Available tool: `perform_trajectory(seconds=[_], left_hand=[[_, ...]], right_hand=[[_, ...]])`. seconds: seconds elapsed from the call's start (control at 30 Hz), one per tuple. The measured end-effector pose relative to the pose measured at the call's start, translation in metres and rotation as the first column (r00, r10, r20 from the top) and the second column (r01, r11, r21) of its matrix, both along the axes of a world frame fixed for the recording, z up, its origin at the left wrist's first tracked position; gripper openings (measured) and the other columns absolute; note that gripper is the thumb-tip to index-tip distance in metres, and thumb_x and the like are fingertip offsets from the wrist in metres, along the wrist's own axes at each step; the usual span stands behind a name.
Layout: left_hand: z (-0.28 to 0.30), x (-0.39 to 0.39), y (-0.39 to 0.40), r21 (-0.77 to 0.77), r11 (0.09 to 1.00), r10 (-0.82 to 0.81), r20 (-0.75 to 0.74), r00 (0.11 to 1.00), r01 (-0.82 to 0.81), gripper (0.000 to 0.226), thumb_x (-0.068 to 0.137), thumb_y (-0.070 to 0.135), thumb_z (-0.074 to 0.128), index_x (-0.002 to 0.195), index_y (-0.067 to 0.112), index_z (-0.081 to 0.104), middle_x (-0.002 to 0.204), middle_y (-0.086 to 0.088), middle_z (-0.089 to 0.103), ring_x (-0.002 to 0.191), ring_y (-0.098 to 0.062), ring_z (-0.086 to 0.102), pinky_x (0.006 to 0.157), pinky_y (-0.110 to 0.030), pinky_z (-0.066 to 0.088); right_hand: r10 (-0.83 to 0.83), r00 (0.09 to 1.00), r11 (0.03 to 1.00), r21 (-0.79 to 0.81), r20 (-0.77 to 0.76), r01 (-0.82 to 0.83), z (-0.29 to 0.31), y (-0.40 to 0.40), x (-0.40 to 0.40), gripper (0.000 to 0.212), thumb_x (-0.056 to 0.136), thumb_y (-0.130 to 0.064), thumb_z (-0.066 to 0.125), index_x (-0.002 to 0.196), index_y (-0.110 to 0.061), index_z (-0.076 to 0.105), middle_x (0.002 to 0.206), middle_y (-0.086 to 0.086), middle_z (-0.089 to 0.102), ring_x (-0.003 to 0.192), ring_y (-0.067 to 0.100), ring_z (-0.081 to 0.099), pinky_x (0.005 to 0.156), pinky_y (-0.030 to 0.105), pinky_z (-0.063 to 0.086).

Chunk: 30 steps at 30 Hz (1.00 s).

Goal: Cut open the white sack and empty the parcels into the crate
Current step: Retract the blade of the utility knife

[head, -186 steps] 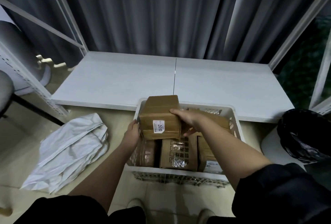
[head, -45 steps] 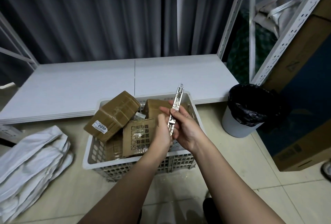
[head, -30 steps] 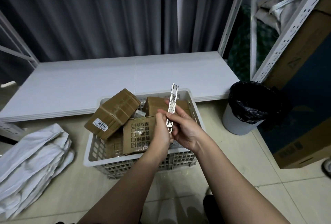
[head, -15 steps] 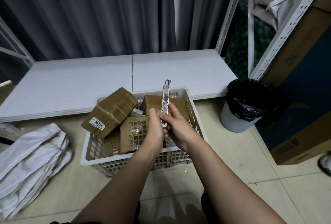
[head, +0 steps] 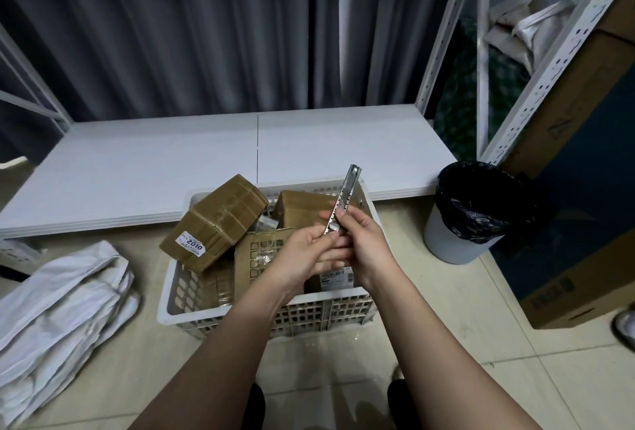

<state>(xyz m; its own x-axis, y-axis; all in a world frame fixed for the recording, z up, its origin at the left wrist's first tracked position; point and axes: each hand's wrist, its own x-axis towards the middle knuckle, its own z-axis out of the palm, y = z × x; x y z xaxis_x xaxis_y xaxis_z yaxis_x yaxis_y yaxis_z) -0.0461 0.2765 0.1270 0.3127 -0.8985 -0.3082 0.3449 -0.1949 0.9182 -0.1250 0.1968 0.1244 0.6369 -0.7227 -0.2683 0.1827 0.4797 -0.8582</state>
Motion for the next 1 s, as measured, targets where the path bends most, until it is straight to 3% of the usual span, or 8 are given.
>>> perform_trajectory(seconds=[0.1,0.27,0.37,0.47,0.63,0.8,0.87,1.0], left_hand=[[0.001,-0.002,0.0,0.077,0.995,-0.079,0.127,0.989,0.069,0.025,0.1,0.018,0.045,0.084,0.005,0.06,0.062,-0.002,0.072,0.055,-0.01,0.07,0.049,-0.017,0.055],[0.006,-0.003,0.001,0.056,0.998,-0.035,0.137,0.99,0.028,0.03,0.101,0.021,0.043,0.084,0.003,0.061,0.062,-0.004,0.072,0.056,-0.01,0.07,0.044,-0.014,0.051],[0.004,-0.004,0.001,0.052,0.997,0.053,0.105,0.993,-0.058,0.033,0.102,0.024,0.04,0.087,0.002,0.061,0.062,-0.004,0.072,0.052,-0.01,0.069,0.034,-0.013,0.038],[0.004,-0.014,-0.006,0.108,0.993,0.036,0.173,0.984,-0.055,0.033,0.104,0.028,0.032,0.088,0.01,0.055,0.054,-0.001,0.067,0.045,-0.009,0.065,0.029,-0.013,0.03],[0.006,-0.033,-0.048,0.215,0.976,-0.104,0.262,0.96,0.047,0.023,0.103,0.026,0.036,0.085,0.02,0.049,0.067,-0.006,0.059,0.036,-0.003,0.057,0.035,-0.015,0.042],[-0.005,-0.039,-0.115,0.13,0.984,0.08,0.306,0.949,-0.125,0.024,0.094,0.013,0.056,0.072,0.022,0.051,0.057,0.005,0.057,0.033,0.001,0.052,0.039,-0.017,0.045],[-0.013,-0.036,-0.146,0.137,0.979,0.085,0.389,0.917,-0.149,0.029,0.091,0.014,0.059,0.063,0.021,0.052,0.047,0.008,0.058,0.039,-0.005,0.057,0.047,-0.023,0.048],[-0.034,-0.02,-0.202,0.21,0.973,-0.019,0.494,0.869,-0.098,0.026,0.09,0.013,0.057,0.065,0.018,0.051,0.062,-0.002,0.062,0.062,-0.025,0.067,0.063,-0.035,0.057]], right_hand=[[-0.038,0.999,0.999,-0.007,0.007,0.038,-0.001,-0.002,0.0,0.015,0.096,-0.011,0.052,0.083,-0.013,0.059,0.082,0.002,0.075,0.073,0.015,0.071,0.067,0.027,0.056],[0.111,0.994,0.994,0.0,0.0,-0.111,0.001,-0.001,-0.003,0.02,0.098,-0.022,0.047,0.102,-0.012,0.064,0.094,0.007,0.075,0.075,0.015,0.071,0.062,0.025,0.057],[0.224,0.974,0.974,0.041,0.001,-0.224,-0.002,0.001,-0.003,0.027,0.1,-0.019,0.042,0.115,-0.007,0.06,0.104,0.005,0.073,0.074,0.017,0.07,0.048,0.029,0.056],[0.187,0.982,0.982,0.041,-0.026,-0.185,-0.002,-0.003,-0.007,0.024,0.101,-0.017,0.042,0.109,-0.007,0.061,0.104,0.007,0.072,0.072,0.015,0.069,0.047,0.027,0.055],[-0.034,0.991,0.999,-0.031,-0.129,0.03,0.005,-0.03,-0.024,0.025,0.101,-0.011,0.04,0.086,-0.007,0.06,0.076,0.004,0.07,0.057,0.011,0.066,0.048,0.018,0.051],[-0.171,0.949,0.971,-0.21,-0.265,0.116,0.002,-0.089,-0.03,0.023,0.097,-0.006,0.044,0.078,-0.012,0.055,0.073,0.003,0.062,0.059,0.009,0.059,0.054,0.019,0.046],[-0.189,0.924,0.968,-0.22,-0.333,0.119,-0.006,-0.118,-0.027,0.022,0.096,-0.007,0.048,0.075,-0.012,0.054,0.071,0.004,0.059,0.058,0.014,0.055,0.055,0.025,0.045],[-0.157,0.902,0.985,-0.129,-0.402,0.114,-0.03,-0.175,-0.017,0.02,0.093,-0.008,0.056,0.073,-0.011,0.054,0.069,0.007,0.059,0.048,0.016,0.055,0.048,0.024,0.047]])
